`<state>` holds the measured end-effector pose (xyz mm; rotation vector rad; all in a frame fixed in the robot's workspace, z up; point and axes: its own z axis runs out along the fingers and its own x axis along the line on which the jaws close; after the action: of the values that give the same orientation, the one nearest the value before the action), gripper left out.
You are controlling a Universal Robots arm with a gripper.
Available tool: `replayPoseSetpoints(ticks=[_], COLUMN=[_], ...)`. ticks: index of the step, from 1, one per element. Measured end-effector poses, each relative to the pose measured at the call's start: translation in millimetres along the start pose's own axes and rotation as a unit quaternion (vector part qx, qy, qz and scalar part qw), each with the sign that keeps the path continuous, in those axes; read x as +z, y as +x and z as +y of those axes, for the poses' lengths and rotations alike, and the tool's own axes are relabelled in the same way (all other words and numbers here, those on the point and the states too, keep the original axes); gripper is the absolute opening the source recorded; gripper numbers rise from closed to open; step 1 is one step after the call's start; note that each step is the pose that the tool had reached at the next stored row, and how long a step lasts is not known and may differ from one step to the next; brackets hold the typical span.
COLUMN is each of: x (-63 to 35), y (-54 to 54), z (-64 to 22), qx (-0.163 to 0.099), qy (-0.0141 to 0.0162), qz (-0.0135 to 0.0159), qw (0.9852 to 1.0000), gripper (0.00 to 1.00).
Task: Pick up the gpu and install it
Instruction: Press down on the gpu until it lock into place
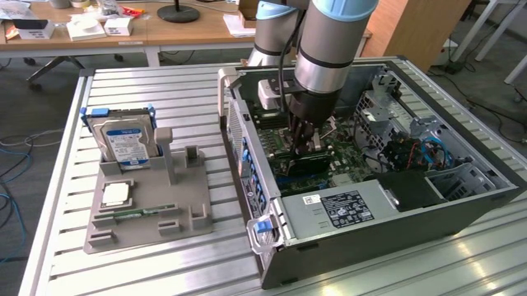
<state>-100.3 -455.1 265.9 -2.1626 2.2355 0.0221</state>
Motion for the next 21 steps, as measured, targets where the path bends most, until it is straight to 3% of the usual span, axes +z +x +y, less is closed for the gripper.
replayPoseSetpoints(ticks=[21], x=[1.4], y=[0.2], z=[1.8], qx=[0.000], qy=[0.0000], qz=[0.0001], qw=[1.0000], gripper=[0.10])
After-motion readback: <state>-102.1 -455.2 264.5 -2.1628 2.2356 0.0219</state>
